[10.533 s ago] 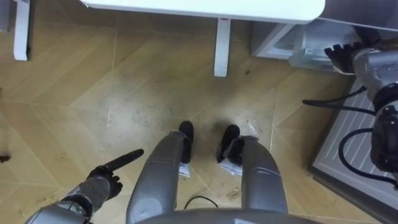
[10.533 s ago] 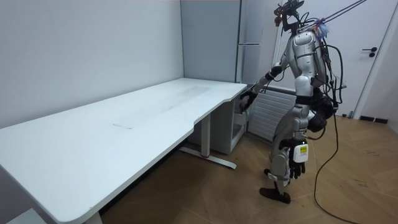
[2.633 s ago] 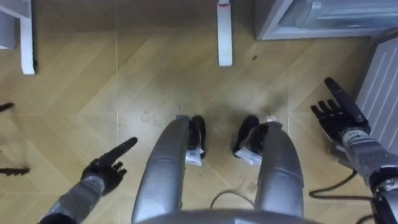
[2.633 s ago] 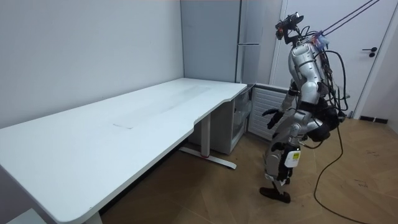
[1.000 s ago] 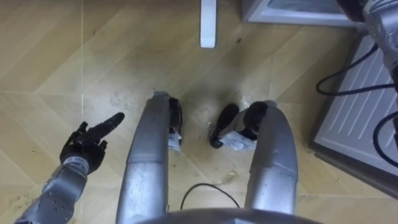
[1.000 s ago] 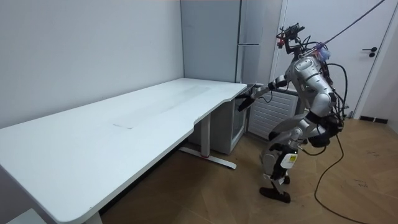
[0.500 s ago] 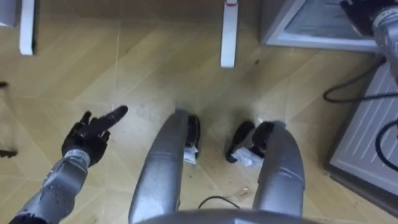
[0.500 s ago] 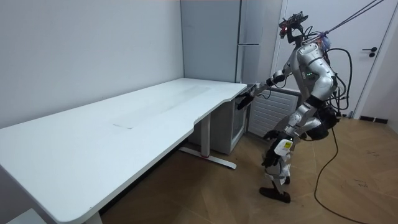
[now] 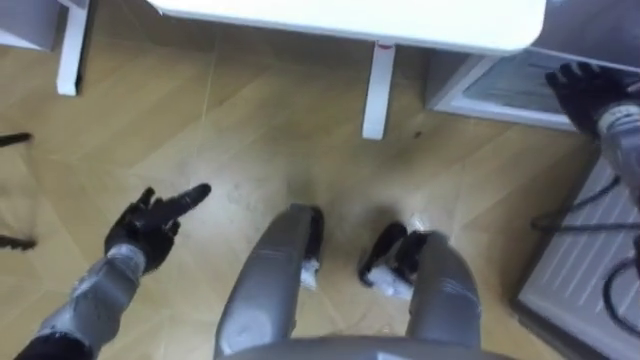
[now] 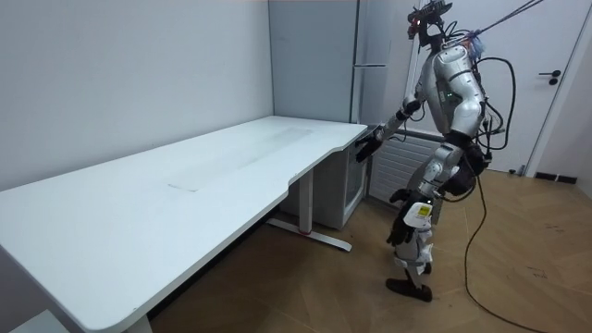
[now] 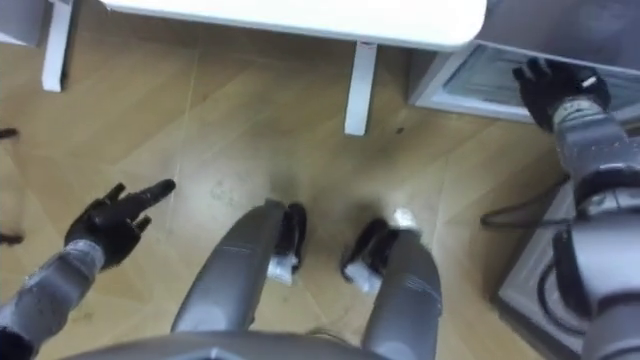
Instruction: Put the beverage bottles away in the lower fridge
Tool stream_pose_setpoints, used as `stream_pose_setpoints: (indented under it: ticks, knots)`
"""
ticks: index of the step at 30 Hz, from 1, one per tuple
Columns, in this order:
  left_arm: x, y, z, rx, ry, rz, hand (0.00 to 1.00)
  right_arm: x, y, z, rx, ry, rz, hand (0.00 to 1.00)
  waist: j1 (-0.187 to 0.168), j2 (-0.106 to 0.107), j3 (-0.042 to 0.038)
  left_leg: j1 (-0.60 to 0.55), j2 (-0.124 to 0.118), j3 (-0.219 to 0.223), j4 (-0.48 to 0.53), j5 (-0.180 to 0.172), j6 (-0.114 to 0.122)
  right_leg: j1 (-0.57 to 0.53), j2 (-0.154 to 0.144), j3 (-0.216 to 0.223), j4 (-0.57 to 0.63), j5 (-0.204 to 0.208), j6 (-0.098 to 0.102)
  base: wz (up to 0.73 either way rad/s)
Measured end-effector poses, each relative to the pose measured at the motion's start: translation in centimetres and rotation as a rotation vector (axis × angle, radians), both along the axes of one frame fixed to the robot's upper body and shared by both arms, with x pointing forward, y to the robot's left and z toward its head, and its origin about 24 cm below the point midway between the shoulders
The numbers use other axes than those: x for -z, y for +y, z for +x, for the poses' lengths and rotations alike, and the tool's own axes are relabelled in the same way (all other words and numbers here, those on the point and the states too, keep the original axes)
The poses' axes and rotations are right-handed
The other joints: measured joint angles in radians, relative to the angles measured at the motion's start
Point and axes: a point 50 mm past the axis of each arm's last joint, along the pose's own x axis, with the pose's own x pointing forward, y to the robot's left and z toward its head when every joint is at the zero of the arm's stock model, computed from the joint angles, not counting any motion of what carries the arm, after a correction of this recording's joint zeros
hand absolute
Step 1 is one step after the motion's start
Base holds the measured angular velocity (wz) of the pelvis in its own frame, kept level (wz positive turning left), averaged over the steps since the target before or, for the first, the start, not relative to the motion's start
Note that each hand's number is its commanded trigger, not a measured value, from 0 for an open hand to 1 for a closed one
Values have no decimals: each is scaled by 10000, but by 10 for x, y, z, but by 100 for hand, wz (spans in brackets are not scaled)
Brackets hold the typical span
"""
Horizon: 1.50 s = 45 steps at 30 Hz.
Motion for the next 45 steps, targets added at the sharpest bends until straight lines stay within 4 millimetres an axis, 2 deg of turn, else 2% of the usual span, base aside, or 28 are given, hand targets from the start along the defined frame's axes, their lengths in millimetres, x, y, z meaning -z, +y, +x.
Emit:
stream_pose_setpoints:
  ticks: [2,4,5,6,7,9,10,12,15,18,20,22,25,29,33,37,40,41,42,43,45]
  knots:
    - [10,3,-13,-46,571,152,0,21,3,-20,-3,372,214,0,-4,-4,-15,687,30,28,-492,8,14,672,149,-2,-583,113,133,-10]
    - [21,5,-29,9,1392,405,0,44,9,-45,-199,982,299,0,-121,23,-143,1386,40,20,-1042,35,35,1376,302,-10,-1212,244,271,-9]
    - [25,6,-42,289,1874,606,0,58,12,-65,-333,1431,395,0,-191,13,-327,1851,27,28,-1500,104,62,1847,421,8,-1707,364,394,0]
    - [29,7,-55,395,2267,797,0,73,15,-88,-373,2020,452,0,-252,18,-392,2434,3,45,-2001,195,79,2408,539,13,-2194,511,494,0]
    - [31,7,-61,374,2436,846,0,79,15,-98,-323,2264,504,0,-302,33,-421,2709,-9,51,-2234,236,84,2672,612,28,-2424,583,551,-7]
    - [36,10,-82,361,3172,1162,0,100,21,-141,-267,3338,619,0,-425,8,-505,3835,-37,262,-3128,415,120,3669,782,121,-3331,849,706,-19]
    - [36,12,-89,309,3313,1260,0,104,24,-151,-261,3570,674,0,-456,-4,-531,4114,-40,299,-3344,454,116,3905,832,177,-3556,915,738,-24]
    - [39,14,-108,168,3900,1524,0,118,33,-190,-347,4524,840,0,-617,27,-571,5094,-57,369,-4095,560,107,4845,950,226,-4336,1102,853,-15]
    - [45,8,-127,-101,4655,1634,0,131,48,-229,-635,5661,1010,0,-813,25,-569,6146,-74,534,-4766,591,91,5706,1107,384,-4809,1143,926,-16]
    - [48,-1,-139,371,5138,1773,0,138,63,-252,-1501,6559,871,0,-959,6,-565,6834,-52,715,-5182,605,69,6225,1212,610,-5014,1143,942,-19]
    - [50,-4,-140,596,5293,1979,0,140,69,-255,-2219,7009,559,0,-960,-19,-557,7103,-28,850,-5288,610,60,6462,1266,735,-5183,1162,971,-21]
    - [51,-8,-141,581,5406,2095,0,142,72,-259,-2683,7539,245,0,-1114,-63,-542,7331,-31,841,-5429,624,37,6682,1286,743,-5295,1176,992,-5]
    - [53,-16,-141,434,5489,2112,0,144,76,-259,-3216,7999,-325,0,-1186,-67,-545,7636,-7,846,-5542,627,32,7052,1393,781,-5598,1291,1015,0]
    - [55,-22,-142,486,5678,2292,0,146,81,-256,-4945,8892,-1697,0,-1220,-122,-541,7939,4,921,-5610,626,33,7319,1438,902,-5693,1346,1027,-5]
    - [56,-24,-139,704,5802,2642,0,144,77,-240,-6099,9343,-3475,0,-1357,-152,-521,8069,15,970,-5635,626,33,7416,1446,950,-5682,1365,1017,-4]
    - [54,-18,-138,446,5866,2916,0,135,68,-213,-5939,9011,-5007,0,-1475,-249,-547,8169,66,1120,-5758,624,31,7408,1524,1162,-5668,1411,976,-15]
    - [53,-13,-141,434,6043,3262,0,107,54,-167,-5163,7712,-7205,0,-1686,-285,-550,8158,94,1280,-5765,633,19,7277,1559,1334,-5615,1437,946,-17]
    - [53,-11,-143,482,6135,3358,0,92,50,-148,-4778,6970,-8123,0,-1797,-307,-559,8174,104,1311,-5766,634,16,7278,1566,1335,-5625,1441,941,-4]
    - [52,-10,-143,371,6149,3391,0,78,44,-133,-4257,6416,-8857,0,-1938,-374,-597,8200,116,1346,-5761,637,11,7294,1582,1348,-5667,1448,941,0]
    - [52,-9,-144,350,6153,3395,0,70,40,-127,-3973,6185,-9197,0,-1997,-403,-604,8222,116,1352,-5763,642,3,7294,1584,1350,-5670,1448,941,-3]
    - [51,-6,-146,103,6180,3398,0,36,25,-112,-2557,5413,-10647,0,-2041,-481,-591,8275,119,1422,-5839,653,-16,7274,1615,1461,-5672,1448,942,-12]
